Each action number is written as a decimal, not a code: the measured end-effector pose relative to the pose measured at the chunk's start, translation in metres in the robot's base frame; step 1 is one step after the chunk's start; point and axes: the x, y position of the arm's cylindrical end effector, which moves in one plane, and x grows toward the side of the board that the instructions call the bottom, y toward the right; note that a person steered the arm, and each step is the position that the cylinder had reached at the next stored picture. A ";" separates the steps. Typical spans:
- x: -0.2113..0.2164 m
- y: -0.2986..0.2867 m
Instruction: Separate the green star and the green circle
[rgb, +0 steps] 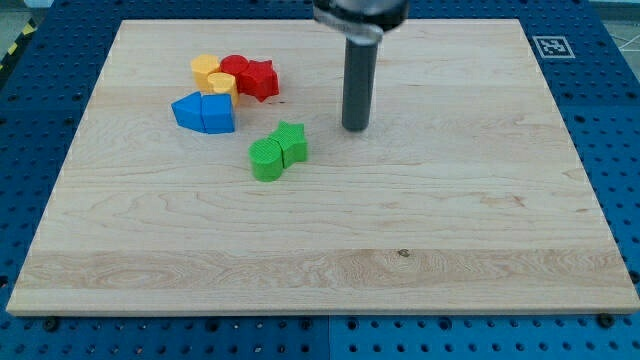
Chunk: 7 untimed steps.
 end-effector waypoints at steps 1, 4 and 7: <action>0.052 0.000; 0.050 -0.047; -0.007 -0.079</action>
